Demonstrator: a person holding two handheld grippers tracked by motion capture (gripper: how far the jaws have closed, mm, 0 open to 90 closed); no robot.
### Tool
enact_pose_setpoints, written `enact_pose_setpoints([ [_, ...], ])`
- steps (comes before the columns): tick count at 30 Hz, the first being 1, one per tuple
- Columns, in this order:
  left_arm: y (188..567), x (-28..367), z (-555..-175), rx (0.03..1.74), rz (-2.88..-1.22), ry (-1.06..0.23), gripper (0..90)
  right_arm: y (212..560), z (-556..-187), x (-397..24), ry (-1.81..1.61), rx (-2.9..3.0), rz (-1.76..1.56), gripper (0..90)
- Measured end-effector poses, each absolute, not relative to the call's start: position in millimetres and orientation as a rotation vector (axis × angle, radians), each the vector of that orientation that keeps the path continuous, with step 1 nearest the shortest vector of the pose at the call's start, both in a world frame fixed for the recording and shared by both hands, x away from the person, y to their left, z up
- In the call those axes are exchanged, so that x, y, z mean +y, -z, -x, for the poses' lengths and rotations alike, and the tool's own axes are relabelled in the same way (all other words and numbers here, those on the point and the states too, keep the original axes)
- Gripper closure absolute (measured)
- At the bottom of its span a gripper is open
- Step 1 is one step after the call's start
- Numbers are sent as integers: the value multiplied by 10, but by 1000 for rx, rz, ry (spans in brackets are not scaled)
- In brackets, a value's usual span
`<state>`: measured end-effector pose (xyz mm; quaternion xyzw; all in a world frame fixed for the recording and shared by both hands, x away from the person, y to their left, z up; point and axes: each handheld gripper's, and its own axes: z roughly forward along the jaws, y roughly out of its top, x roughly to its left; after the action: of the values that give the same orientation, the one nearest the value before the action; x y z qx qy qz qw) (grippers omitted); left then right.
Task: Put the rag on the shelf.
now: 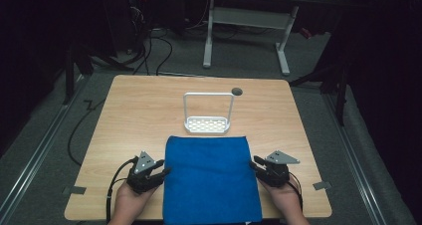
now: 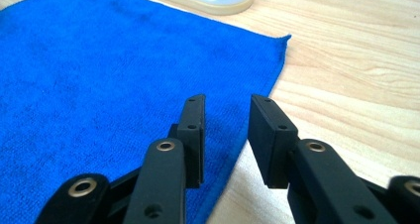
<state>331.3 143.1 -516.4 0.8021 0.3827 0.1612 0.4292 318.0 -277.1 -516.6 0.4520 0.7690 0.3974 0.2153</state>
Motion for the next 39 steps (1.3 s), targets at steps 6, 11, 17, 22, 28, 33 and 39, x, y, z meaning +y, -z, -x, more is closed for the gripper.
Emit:
enact_pose_setpoints([
  [6,5122,1459,-3493,992,-1979,-438,577,5150,-3207,-2786,-1127,2121,-1252,678],
  [11,5107,1448,-3695,1033,-1977,-471,541,5143,-3206,-2772,-1130,2121,-1247,658],
  [17,5170,1426,-3862,1069,-1970,-465,516,5149,-3214,-2762,-1129,2127,-1246,654],
  [22,5286,1360,-4003,1111,-1986,-453,512,5156,-3220,-2755,-1129,2133,-1242,651],
  [28,5315,1258,-4134,1112,-1992,-450,536,5160,-3224,-2752,-1127,2137,-1242,648],
  [33,5321,1217,-4237,1111,-1978,-452,587,5162,-3225,-2748,-1129,2139,-1246,648],
  [39,5320,1168,-4310,1098,-1999,-447,640,5169,-3233,-2742,-1129,2145,-1245,647],
])
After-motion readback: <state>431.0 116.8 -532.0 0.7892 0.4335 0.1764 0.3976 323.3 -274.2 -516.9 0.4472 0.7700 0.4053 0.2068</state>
